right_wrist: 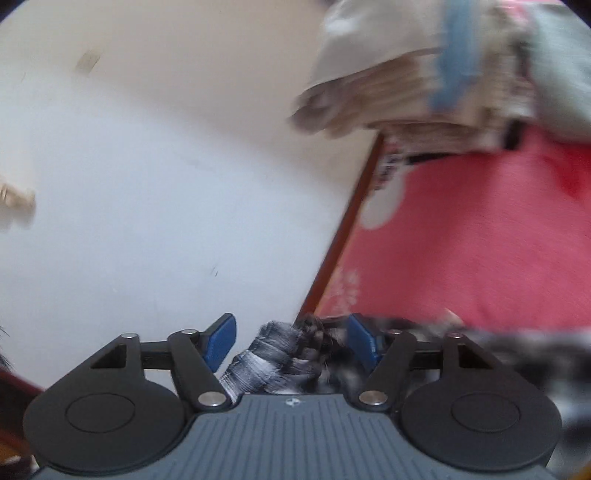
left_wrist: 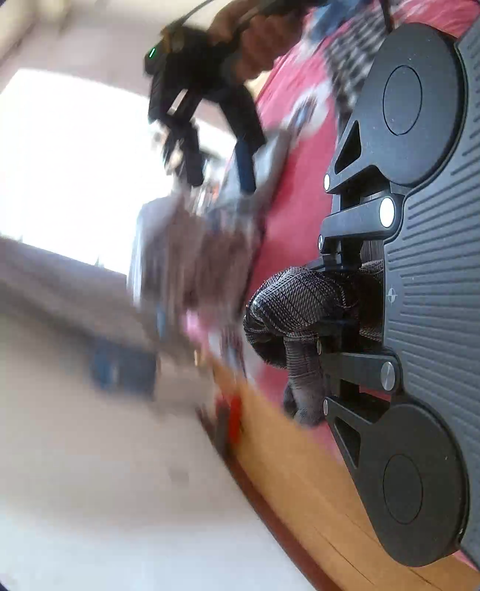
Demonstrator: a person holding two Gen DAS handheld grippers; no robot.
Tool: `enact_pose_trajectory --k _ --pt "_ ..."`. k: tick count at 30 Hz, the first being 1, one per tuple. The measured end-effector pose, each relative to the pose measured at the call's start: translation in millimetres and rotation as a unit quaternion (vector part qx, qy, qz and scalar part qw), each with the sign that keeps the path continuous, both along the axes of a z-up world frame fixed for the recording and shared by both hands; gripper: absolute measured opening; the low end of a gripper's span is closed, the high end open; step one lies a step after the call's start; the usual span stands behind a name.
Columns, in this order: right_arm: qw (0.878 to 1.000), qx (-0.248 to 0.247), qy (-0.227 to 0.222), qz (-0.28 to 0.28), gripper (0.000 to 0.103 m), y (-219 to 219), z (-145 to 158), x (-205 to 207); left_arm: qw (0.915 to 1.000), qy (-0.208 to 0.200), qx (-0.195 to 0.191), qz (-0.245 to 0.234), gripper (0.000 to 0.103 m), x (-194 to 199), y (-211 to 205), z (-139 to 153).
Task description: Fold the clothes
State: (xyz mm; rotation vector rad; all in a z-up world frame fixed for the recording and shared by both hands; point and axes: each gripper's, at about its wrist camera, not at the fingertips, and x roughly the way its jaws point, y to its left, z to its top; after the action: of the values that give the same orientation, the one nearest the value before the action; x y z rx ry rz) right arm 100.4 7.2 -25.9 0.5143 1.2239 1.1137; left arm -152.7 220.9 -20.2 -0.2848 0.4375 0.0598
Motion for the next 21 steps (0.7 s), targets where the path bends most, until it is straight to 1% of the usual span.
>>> enact_pose_trajectory --k 2,4,5,7,8,9,10,11,12,13,14,15,16,18,19,21 --pt "0.999 -0.013 0.021 -0.024 0.073 -29.8 -7.2 -7.2 0.9978 -0.005 0.026 -0.060 0.019 16.0 -28.3 2.4" --pt "0.998 -0.026 0.040 -0.048 0.074 -55.5 -19.5 -16.5 0.9907 -0.002 0.056 -0.124 0.018 29.9 -60.9 -0.5" --pt "0.997 -0.030 0.051 -0.059 0.076 -68.5 -31.7 -22.6 0.9866 -0.001 0.067 -0.149 0.018 34.4 -74.8 -3.5" --pt "0.991 -0.050 0.081 -0.090 0.077 -94.9 -52.0 -30.2 0.9768 0.005 0.086 -0.196 0.018 38.9 -104.2 -14.6" --pt "0.988 -0.055 0.103 -0.104 0.077 -106.5 -68.1 -35.0 0.9709 0.009 0.096 -0.219 0.018 40.9 -118.7 -20.7" --pt "0.984 -0.069 0.122 -0.114 0.076 -116.5 -83.0 -38.6 0.9647 0.019 0.109 -0.239 0.018 41.7 -131.9 -29.6" --pt "0.980 -0.087 0.129 -0.124 0.077 -123.1 -92.9 -42.2 0.9583 0.035 0.122 -0.256 0.018 40.7 -143.7 -39.7" --pt "0.977 -0.104 0.127 -0.133 0.077 -129.5 -101.5 -45.2 0.9511 0.051 0.136 -0.273 0.018 39.7 -155.5 -49.7" --pt "0.978 -0.107 0.114 -0.140 0.076 -133.5 -100.6 -44.8 0.9431 0.068 0.150 -0.289 0.019 38.4 -167.0 -59.5" --pt "0.978 -0.111 0.100 -0.146 0.076 -137.6 -99.6 -44.4 0.9351 0.083 0.167 -0.301 0.024 35.1 -176.1 -66.7" --pt "0.981 -0.102 0.088 -0.141 0.076 -136.1 -95.1 -41.0 0.9298 0.086 0.180 -0.309 0.026 30.4 -181.1 -69.2" --pt "0.984 -0.093 0.075 -0.136 0.076 -134.6 -90.5 -37.6 0.9245 0.084 0.189 -0.320 0.030 24.6 -184.5 -68.7" --pt "0.986 -0.094 0.055 -0.122 0.076 -127.3 -85.1 -34.5 0.9207 0.084 0.192 -0.329 0.036 20.3 -186.3 -66.4" --pt "0.991 -0.102 0.013 -0.082 0.076 -106.0 -76.3 -33.2 0.9164 0.092 0.189 -0.341 0.039 18.3 -186.9 -59.6" --pt "0.993 -0.105 -0.008 -0.059 0.076 -93.3 -73.4 -33.3 0.9161 0.099 0.184 -0.342 0.040 16.8 -186.1 -55.2" --pt "0.993 -0.116 -0.032 -0.016 0.075 -71.5 -78.0 -37.3 0.9176 0.111 0.173 -0.340 0.041 12.8 -180.9 -47.2"
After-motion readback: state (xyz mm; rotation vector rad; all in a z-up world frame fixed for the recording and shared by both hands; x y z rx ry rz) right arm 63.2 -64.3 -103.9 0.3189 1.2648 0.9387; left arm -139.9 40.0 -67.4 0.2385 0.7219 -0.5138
